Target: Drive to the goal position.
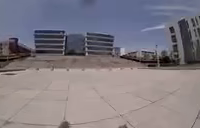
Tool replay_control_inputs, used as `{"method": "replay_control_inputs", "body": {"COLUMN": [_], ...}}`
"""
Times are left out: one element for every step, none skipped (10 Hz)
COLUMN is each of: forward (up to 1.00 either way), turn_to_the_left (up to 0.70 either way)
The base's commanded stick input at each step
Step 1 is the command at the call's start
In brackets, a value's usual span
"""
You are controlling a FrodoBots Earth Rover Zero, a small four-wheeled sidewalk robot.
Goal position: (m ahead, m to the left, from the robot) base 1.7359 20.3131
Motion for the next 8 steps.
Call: {"method": "replay_control_inputs", "body": {"forward": [0.7, 0.7, 0.7, 0.7, 0.7, 0.7, 0.7, 0.7], "turn_to_the_left": [-0.12, -0.01, 0.0, 0.0, 0.0, 0.0, 0.0, 0.0]}}
